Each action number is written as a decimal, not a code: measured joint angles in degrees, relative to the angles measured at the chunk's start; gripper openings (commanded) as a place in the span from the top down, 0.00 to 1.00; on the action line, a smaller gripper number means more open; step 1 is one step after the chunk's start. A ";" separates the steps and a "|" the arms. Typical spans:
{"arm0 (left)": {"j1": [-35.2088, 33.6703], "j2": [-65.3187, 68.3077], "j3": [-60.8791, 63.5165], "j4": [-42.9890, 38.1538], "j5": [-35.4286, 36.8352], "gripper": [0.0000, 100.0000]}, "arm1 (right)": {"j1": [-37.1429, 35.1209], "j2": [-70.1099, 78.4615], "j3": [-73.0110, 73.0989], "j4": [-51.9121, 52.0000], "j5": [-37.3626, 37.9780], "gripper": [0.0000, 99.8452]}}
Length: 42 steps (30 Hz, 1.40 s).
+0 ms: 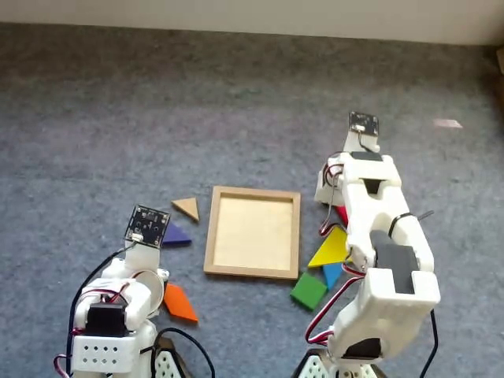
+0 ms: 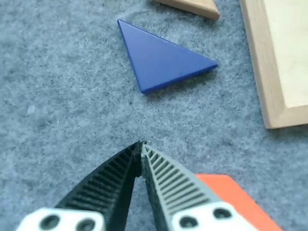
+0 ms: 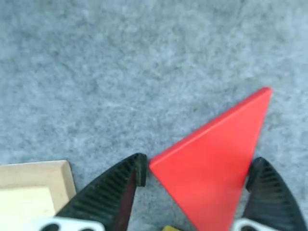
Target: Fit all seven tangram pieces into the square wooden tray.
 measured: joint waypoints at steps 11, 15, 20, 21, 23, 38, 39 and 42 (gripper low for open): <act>-0.09 0.00 0.00 0.00 0.00 0.99 | 0.88 -0.09 -0.09 -0.09 0.00 0.81; -0.09 0.00 0.00 0.00 0.00 0.99 | 1.05 -1.23 -0.09 -0.09 1.14 0.81; -0.09 0.00 0.00 0.00 0.00 0.99 | 0.44 -10.02 0.00 -0.09 3.69 0.81; -0.09 0.00 0.00 0.00 0.00 0.99 | 0.35 -12.13 0.00 -0.09 3.78 0.81; -0.09 0.00 0.00 0.00 0.00 0.99 | -0.79 -16.09 0.00 1.32 3.87 0.81; -0.09 0.00 0.00 0.00 0.00 0.99 | -19.78 -24.97 0.00 16.62 1.49 0.81; -0.09 0.00 0.00 0.00 0.00 0.99 | -20.66 -24.26 0.00 16.97 -0.09 0.81; -0.09 0.00 0.00 0.00 0.00 0.99 | -22.95 -22.77 2.02 17.32 -3.87 0.81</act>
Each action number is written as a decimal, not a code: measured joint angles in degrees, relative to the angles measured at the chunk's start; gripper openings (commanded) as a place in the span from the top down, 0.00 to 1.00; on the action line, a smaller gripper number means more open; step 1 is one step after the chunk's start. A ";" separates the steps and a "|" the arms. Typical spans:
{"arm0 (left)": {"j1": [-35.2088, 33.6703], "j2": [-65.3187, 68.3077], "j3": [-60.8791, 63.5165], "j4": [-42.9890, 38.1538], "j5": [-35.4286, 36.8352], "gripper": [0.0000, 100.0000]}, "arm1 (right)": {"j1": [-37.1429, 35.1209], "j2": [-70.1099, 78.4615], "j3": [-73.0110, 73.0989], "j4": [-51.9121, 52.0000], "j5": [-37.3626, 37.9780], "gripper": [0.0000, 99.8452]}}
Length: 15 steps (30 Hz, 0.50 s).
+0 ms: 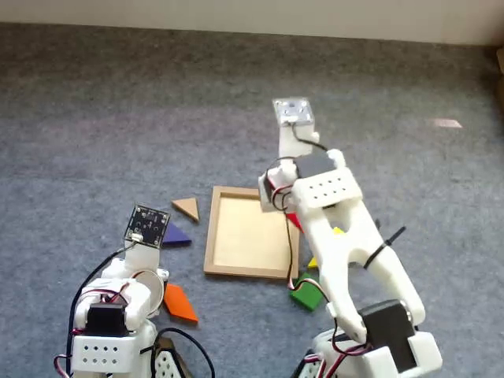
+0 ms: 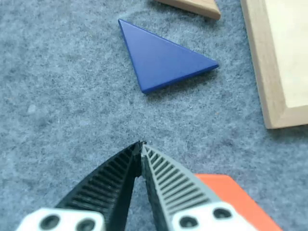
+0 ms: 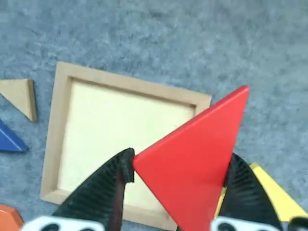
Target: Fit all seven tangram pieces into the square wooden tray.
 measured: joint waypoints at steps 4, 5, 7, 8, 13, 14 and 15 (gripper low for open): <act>0.00 0.00 0.00 0.00 0.00 0.99 | -3.69 0.09 4.84 -1.32 -1.49 0.81; 0.00 0.00 0.00 0.00 0.00 0.99 | -4.40 0.09 5.98 -2.29 -1.67 0.81; 0.00 0.00 0.00 0.00 0.00 0.99 | -5.10 0.09 8.18 -4.92 -1.67 0.81; 0.00 0.00 0.00 0.00 0.00 0.99 | -5.19 0.35 9.14 -6.33 -1.67 0.81; 0.00 0.00 0.00 0.00 0.00 0.99 | -5.19 0.53 14.59 -14.15 -1.67 0.81; 0.00 0.00 0.00 0.00 0.00 0.99 | -5.19 0.53 15.38 -15.30 -1.67 0.81; 0.00 0.00 0.00 0.00 0.00 0.99 | -5.19 0.53 15.65 -16.09 -1.67 0.81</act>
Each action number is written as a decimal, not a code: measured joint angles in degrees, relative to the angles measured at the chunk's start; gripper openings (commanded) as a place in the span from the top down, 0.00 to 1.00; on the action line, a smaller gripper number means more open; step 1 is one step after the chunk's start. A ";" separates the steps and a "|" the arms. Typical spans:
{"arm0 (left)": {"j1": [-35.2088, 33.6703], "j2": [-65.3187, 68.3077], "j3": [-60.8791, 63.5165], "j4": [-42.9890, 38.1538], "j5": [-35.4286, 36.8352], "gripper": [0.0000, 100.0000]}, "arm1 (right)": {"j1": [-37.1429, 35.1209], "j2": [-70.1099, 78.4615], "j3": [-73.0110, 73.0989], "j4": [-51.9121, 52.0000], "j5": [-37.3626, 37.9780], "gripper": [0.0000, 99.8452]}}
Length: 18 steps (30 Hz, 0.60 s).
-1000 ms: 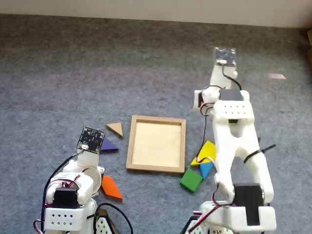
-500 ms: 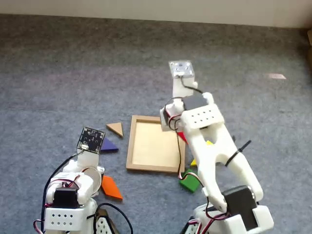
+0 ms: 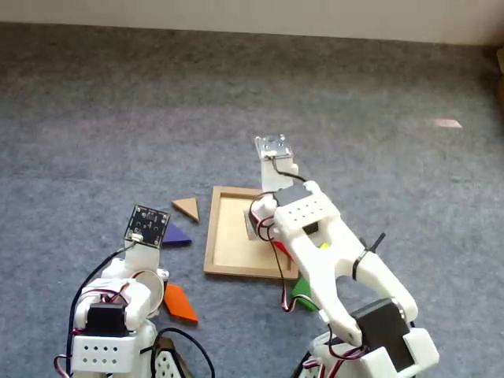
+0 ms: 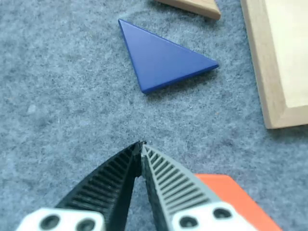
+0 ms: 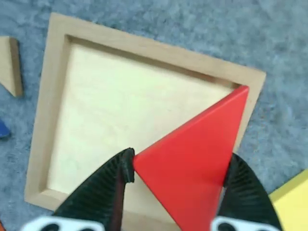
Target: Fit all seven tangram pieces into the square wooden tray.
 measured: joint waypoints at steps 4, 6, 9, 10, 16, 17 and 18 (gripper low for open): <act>0.00 0.00 0.00 0.00 0.00 0.99 | 0.00 0.00 0.44 -2.37 0.00 0.81; 0.00 0.00 0.00 0.00 0.00 0.99 | 0.00 0.00 0.44 -2.99 0.00 0.81; 0.00 0.00 0.00 0.00 0.00 0.99 | 0.00 0.00 0.53 -3.34 -0.35 0.81; 0.00 0.00 0.00 0.00 0.00 0.99 | 0.00 0.00 0.70 -3.34 -0.35 0.81; 0.00 0.00 0.00 0.00 0.00 0.99 | 0.00 3.87 0.62 -3.34 -0.35 0.74; 0.00 0.00 0.00 0.00 0.00 0.99 | 0.00 4.48 0.44 -3.34 -0.35 0.72; 0.00 0.00 0.00 0.00 0.00 0.99 | -0.09 4.66 0.44 -3.43 -0.35 0.69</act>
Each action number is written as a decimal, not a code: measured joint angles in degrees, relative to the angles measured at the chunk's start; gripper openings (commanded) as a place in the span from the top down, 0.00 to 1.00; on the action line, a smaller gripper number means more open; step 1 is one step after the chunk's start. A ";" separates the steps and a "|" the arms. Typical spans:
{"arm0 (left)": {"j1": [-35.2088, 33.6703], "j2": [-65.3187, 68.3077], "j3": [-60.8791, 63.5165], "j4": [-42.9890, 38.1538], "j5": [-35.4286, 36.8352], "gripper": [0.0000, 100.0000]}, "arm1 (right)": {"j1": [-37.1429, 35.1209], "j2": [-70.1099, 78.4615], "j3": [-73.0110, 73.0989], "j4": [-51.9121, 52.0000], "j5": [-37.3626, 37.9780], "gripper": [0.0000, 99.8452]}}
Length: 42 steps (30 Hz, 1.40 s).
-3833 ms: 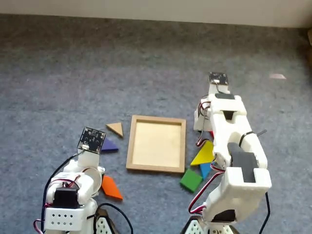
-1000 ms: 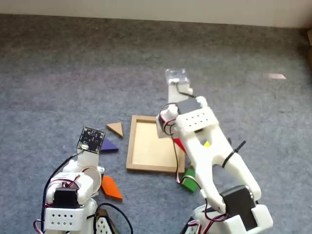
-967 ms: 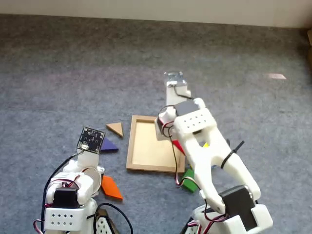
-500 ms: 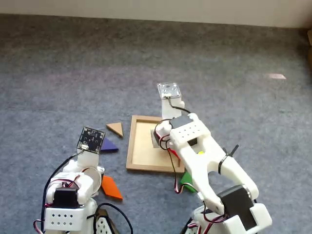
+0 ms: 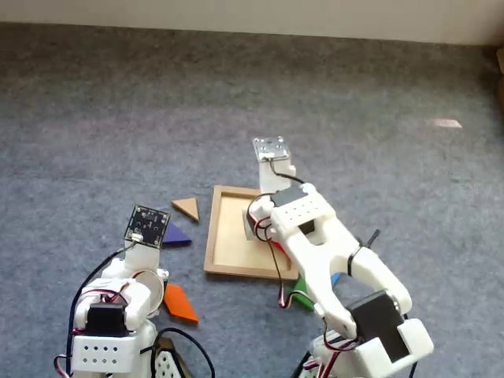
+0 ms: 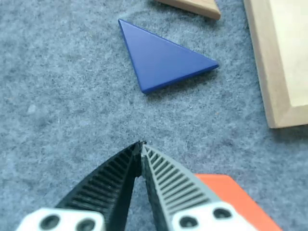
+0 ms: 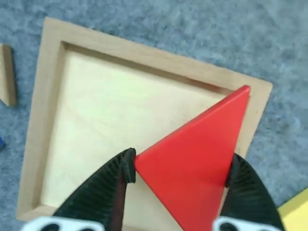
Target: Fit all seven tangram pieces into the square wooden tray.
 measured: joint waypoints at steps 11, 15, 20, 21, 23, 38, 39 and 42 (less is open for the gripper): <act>0.00 0.00 0.00 0.00 0.00 0.99 | 0.26 3.69 -4.57 8.00 -0.09 0.67; 0.00 0.00 0.00 0.00 0.00 0.99 | 0.18 3.69 -4.84 9.14 -0.09 0.67; 0.00 0.00 0.00 0.00 0.00 0.99 | 0.18 -0.09 -4.84 9.32 -0.09 0.67; 0.00 0.00 0.00 0.00 0.00 0.99 | 0.18 -1.76 -4.84 9.32 -0.09 0.67; 0.00 0.00 0.00 0.00 0.00 0.99 | 0.18 -4.84 -4.84 9.49 -0.09 0.67; 0.00 0.00 0.00 0.00 0.00 0.99 | 8.62 -17.23 -0.26 10.02 13.71 0.91; 0.00 0.00 0.00 0.00 0.00 0.99 | 10.20 -17.23 -0.18 10.02 15.03 0.91; 0.00 0.00 0.00 0.00 0.00 0.99 | 13.80 -17.23 -0.18 10.02 17.93 0.92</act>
